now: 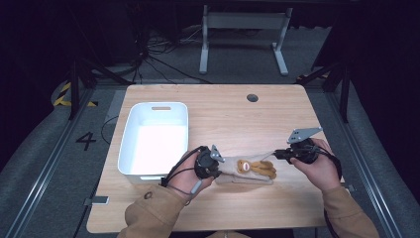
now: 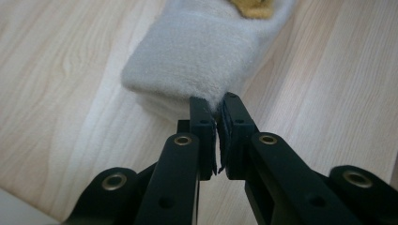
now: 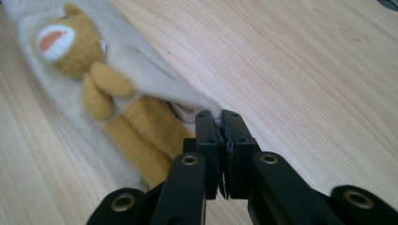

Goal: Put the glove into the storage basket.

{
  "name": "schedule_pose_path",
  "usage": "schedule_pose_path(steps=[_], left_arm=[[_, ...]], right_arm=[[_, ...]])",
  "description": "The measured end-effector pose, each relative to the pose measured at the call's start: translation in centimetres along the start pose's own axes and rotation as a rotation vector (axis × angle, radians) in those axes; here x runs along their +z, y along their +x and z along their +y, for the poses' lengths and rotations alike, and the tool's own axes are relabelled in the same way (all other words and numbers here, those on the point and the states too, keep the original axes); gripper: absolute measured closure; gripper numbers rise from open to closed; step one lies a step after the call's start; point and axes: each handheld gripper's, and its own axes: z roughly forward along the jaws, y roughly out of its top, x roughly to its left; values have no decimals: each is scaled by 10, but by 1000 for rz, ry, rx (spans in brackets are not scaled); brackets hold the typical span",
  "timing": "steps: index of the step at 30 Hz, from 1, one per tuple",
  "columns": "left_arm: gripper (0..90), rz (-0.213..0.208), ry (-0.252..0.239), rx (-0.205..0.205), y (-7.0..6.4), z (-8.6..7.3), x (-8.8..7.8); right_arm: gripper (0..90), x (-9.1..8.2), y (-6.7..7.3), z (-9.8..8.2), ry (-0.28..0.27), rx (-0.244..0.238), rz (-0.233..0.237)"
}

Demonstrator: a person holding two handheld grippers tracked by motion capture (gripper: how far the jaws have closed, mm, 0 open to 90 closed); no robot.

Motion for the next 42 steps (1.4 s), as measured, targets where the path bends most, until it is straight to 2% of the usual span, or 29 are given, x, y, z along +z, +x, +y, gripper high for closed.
schedule_pose_path(steps=[5, 8, 16, 22, 25, 26, 29, 31, 32, 33, 35, 36, 37, 38, 39, 41, 42], left_arm=[[852, 5, 54, -3, -2, -3, 14], [852, 1, 63, -1, -3, -3, 16], [849, -7, 127, 0, -4, -5, 25], [849, -14, 150, -3, -5, -6, 29], [841, -14, 151, 0, -5, -6, 29], [833, -16, 155, -6, -4, -6, 28], [772, -30, 165, -21, -3, -6, 25], [713, -29, 161, -21, -3, -6, 23], [713, -30, 160, -28, -2, -6, 20], [672, -33, 163, -35, -1, -6, 15], [668, -31, 157, -39, 0, -6, 11], [662, -26, 144, -46, 1, -5, 4], [667, -26, 144, -46, 1, -5, 4], [680, -18, 106, -55, 2, -4, -3], [688, -18, 106, -55, 2, -4, -3], [711, -23, 61, -44, 2, -2, -5], [723, -23, 61, -44, 2, -2, -5]], right_arm=[[867, 9, -2, -2, 18, 4, 6], [867, 14, -3, -4, 29, 4, 10], [867, 20, -4, -9, 49, 12, 24], [854, 27, -5, -11, 69, 12, 38], [838, 27, -6, -12, 69, 7, 33], [796, 26, -8, -13, 71, 5, 20], [788, 22, -12, -15, 80, 6, 4], [806, 19, -13, -17, 75, 14, -2], [806, 19, -13, -17, 75, 14, -2], [836, 17, -12, -16, 66, 14, -8], [849, 16, -11, -15, 60, 18, -7], [872, 15, -7, -12, 47, 18, 27], [872, 15, -7, -12, 47, 18, 27], [887, 17, -2, -10, 37, 6, 54], [887, 17, -2, -10, 37, 6, 54], [891, 26, 5, -7, 38, -8, 82], [891, 26, 5, -7, 38, -8, 82]])
